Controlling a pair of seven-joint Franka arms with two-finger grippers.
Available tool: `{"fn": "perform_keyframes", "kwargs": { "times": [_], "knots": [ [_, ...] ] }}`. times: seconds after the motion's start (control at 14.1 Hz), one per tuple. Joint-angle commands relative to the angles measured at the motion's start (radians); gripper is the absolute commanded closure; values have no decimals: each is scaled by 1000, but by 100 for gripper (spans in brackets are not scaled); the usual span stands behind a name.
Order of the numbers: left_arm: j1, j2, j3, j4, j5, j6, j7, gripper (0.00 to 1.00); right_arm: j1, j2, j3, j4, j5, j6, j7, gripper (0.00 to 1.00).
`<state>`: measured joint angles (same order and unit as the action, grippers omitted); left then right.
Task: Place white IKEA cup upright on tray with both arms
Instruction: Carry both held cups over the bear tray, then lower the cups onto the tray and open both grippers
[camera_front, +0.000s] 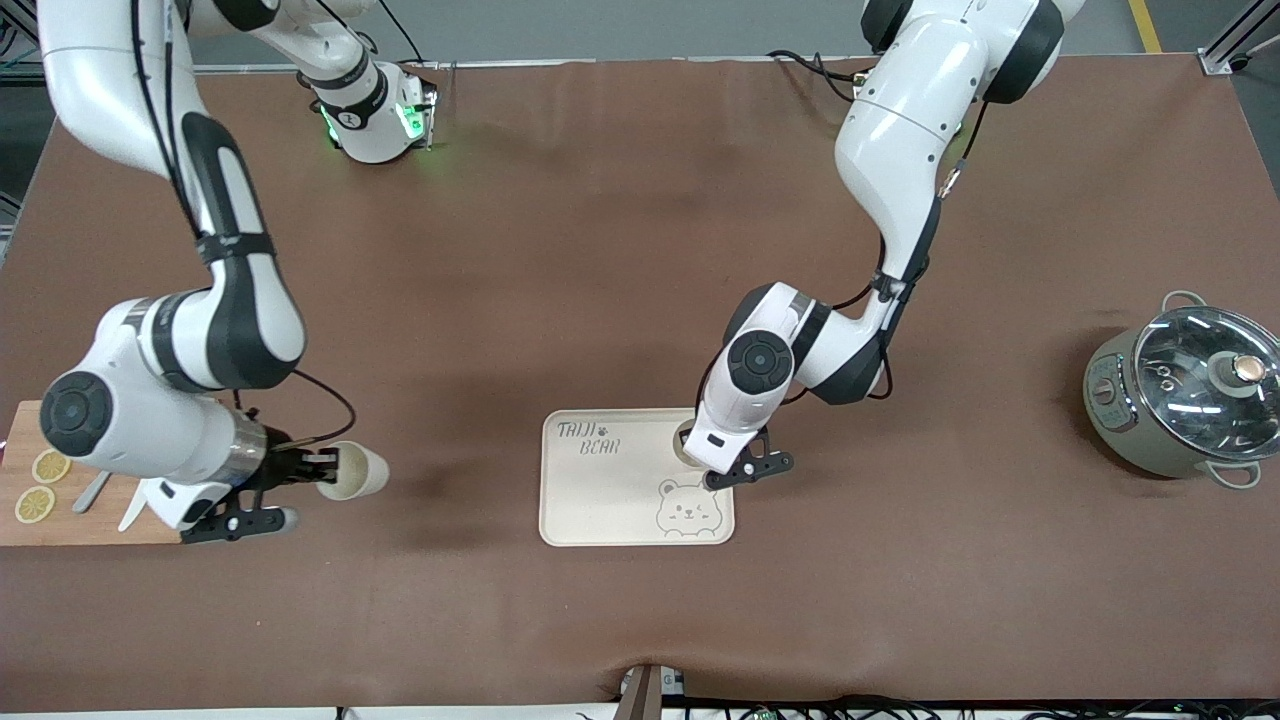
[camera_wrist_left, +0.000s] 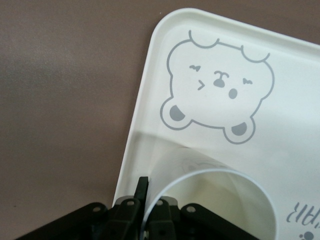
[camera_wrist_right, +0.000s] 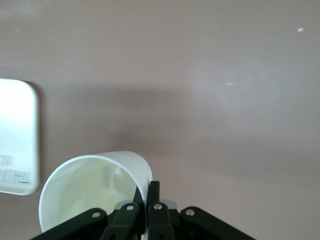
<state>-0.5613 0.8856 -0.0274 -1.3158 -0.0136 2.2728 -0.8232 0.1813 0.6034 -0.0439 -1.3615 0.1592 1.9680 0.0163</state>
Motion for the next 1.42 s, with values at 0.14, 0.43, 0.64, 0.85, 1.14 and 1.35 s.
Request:
{"fn": "perform_keyframes", "kwargs": {
  "times": [0.14,0.43,0.64,0.85,1.14,1.35],
  "knots": [
    [-15,19,14,30,17,-9,-30,34,167,10,-10,22,6,0,354,100],
    [-20,1,21,29,27,-10,-30,0,270,42,-11,41,3,89,528,100],
    [-11,-49,20,30,24,-76,-27,0,317,78,-11,36,-4,158,586,100],
    [20,-137,18,29,24,-185,-19,0,362,128,-14,35,-6,233,651,100],
    [139,-269,4,9,-6,-239,117,0,395,187,-17,35,-32,347,679,100],
    [247,-338,7,-6,-14,-329,361,0,396,216,-17,35,-36,386,680,100]
  ]
}}
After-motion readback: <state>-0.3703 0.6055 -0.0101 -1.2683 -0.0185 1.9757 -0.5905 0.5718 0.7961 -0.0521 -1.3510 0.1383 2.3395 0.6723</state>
